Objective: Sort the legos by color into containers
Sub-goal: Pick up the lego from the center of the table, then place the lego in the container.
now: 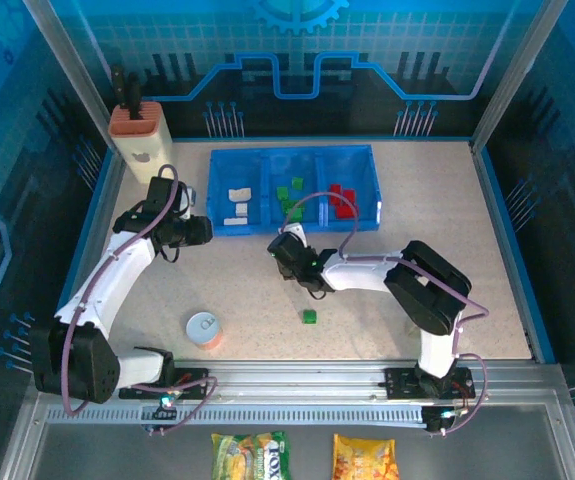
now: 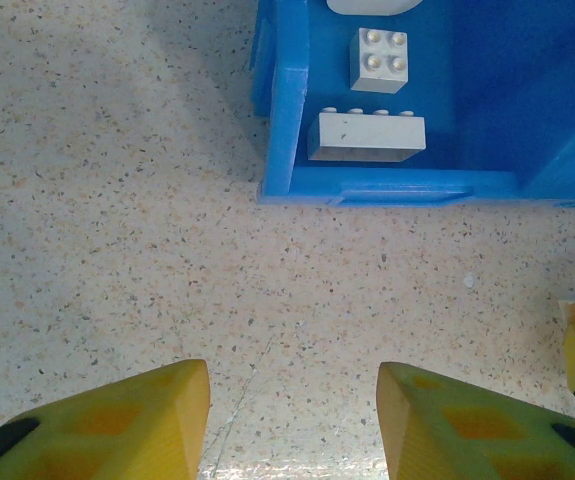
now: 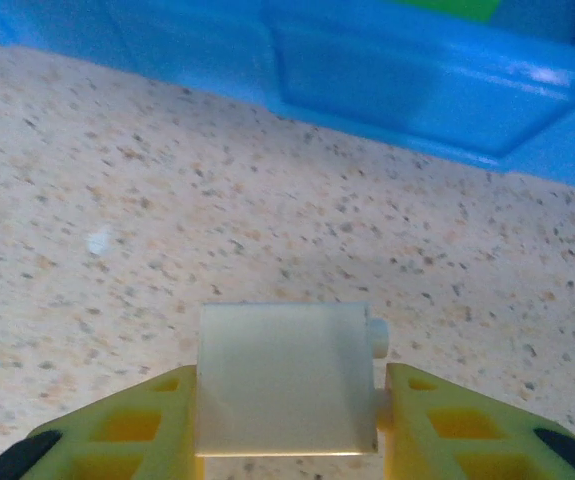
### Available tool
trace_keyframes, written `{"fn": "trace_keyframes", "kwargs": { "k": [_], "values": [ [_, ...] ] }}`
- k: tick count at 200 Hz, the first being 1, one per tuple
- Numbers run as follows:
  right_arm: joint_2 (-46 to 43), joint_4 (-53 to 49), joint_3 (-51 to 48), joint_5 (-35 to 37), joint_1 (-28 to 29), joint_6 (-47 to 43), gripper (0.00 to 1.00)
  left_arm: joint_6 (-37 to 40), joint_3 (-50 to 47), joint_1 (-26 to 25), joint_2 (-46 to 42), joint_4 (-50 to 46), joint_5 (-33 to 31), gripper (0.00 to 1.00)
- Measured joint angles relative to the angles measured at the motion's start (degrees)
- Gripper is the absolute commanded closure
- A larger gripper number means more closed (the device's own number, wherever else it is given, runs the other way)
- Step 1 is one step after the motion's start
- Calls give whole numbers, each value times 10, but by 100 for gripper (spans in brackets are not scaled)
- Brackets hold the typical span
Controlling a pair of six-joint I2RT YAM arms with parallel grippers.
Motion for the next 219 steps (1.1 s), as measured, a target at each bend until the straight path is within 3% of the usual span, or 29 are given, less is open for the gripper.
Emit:
{"fn": "trace_keyframes", "kwargs": {
  "k": [89,219],
  "values": [
    [17,-28,161,-40,25,-22,59,0,0,0,0,0,0,52],
    [233,-42,419,-88,8,-48,61,0,0,0,-5,0,0,52]
  ]
}}
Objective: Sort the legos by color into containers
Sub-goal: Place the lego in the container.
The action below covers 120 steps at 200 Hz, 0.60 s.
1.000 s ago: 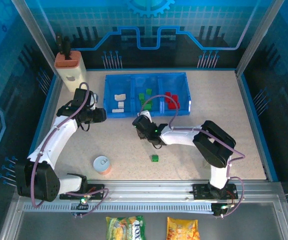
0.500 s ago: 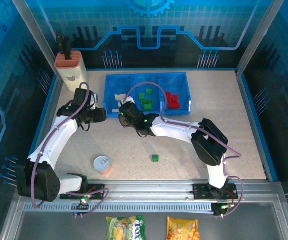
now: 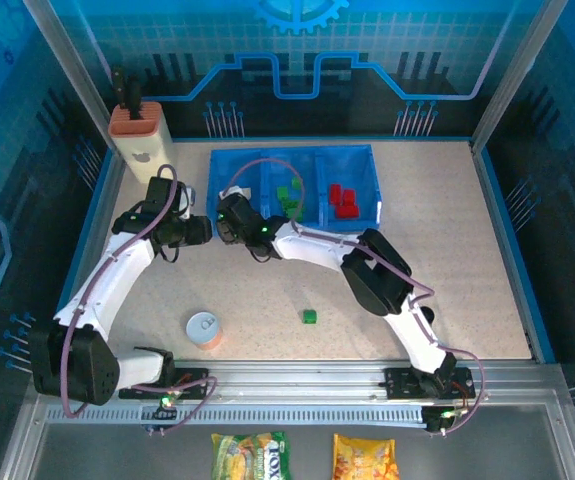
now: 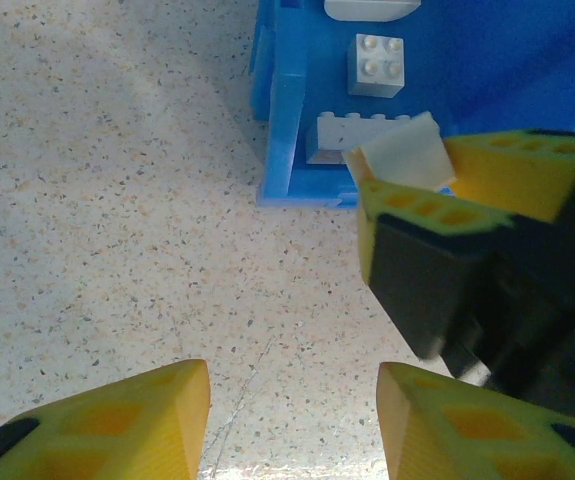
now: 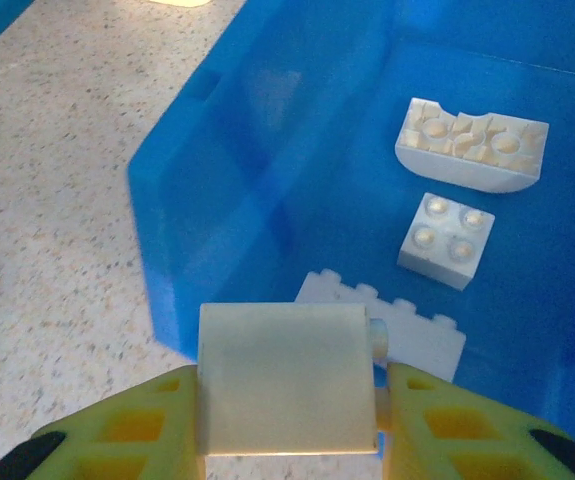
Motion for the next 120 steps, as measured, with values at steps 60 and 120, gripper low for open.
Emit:
{"fn": "trace_keyframes", "kwargs": {
  "k": [60,120],
  "values": [
    [64,-15,65,-17,-22,16,59,0,0,0,0,0,0,52],
    [66,-17,66,-26,-26,22,51,0,0,0,0,0,0,52]
  ]
}}
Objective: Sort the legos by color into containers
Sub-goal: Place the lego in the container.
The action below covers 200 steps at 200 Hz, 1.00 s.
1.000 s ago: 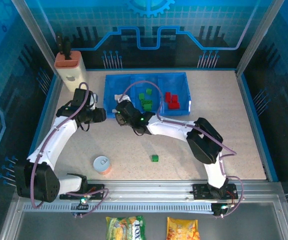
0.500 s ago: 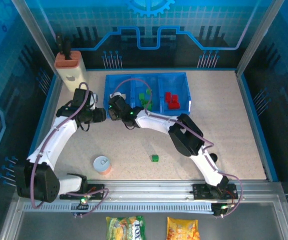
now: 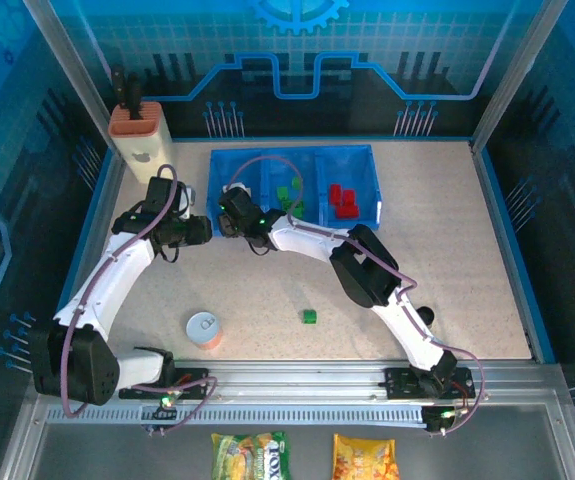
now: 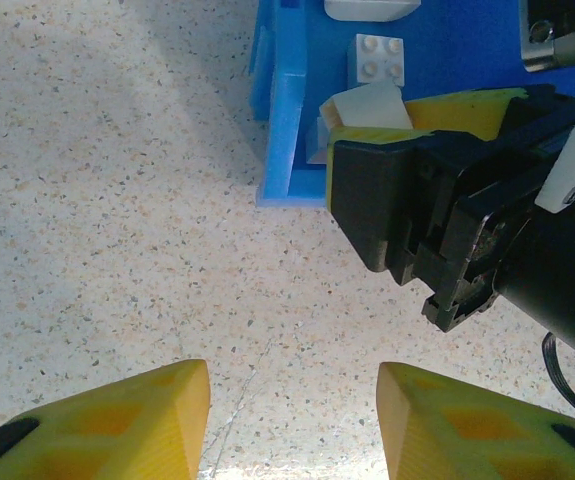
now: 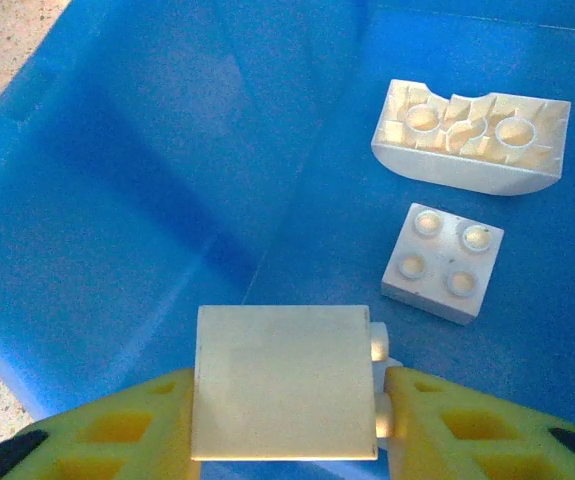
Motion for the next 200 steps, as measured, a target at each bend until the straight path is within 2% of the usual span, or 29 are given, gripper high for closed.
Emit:
{"fn": "trace_keyframes", "kwargs": {
  "k": [51,113,165,200],
  "values": [
    [-7,0,-2,0,0,-5,45,0,0,0,0,0,0,52],
    [-81,-2,-23,-4,1,-9,45,0,0,0,0,0,0,52],
    [-160,-28,-96,-4,1,-7,45,0,0,0,0,0,0,52],
    [-207,-82,-150,-3,1,19,47,0,0,0,0,0,0,52]
  ]
}}
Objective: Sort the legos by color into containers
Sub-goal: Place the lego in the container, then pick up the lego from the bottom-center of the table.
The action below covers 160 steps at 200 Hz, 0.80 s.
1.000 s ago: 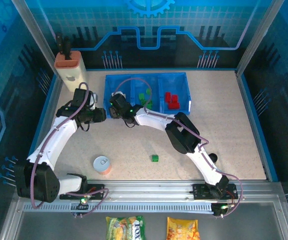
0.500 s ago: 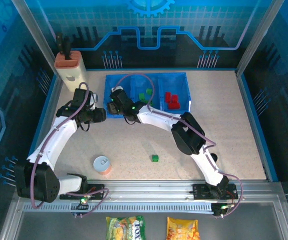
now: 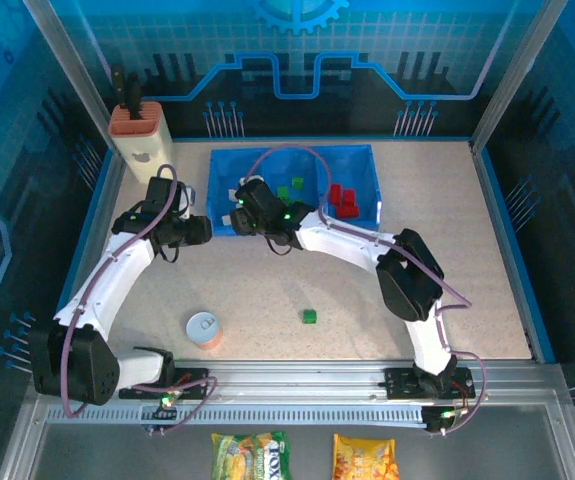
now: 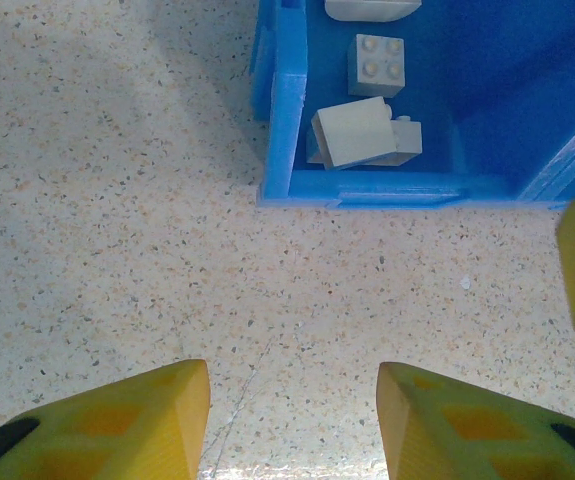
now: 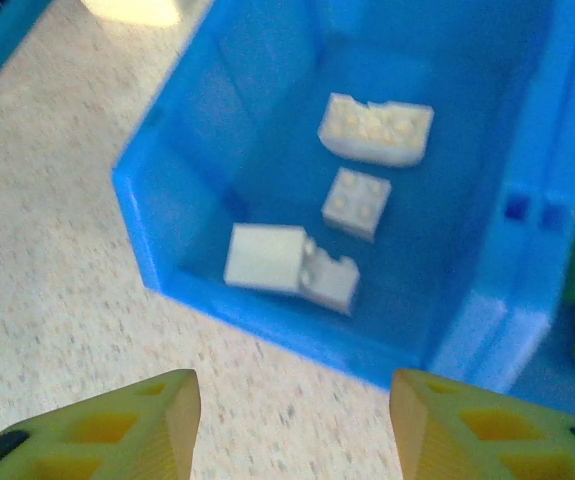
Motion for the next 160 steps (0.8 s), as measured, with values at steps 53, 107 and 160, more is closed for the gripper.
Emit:
{"fn": "trace_keyframes", "kwargs": {
  "k": [53,107,160],
  "values": [
    [-59,-117,-61,0,1,68,47,0,0,0,0,0,0,52],
    [-111,-234,-118,6,20,167,46,0,0,0,0,0,0,51],
    [-130,-293,-183,-1,55,254,44,0,0,0,0,0,0,51]
  ]
}}
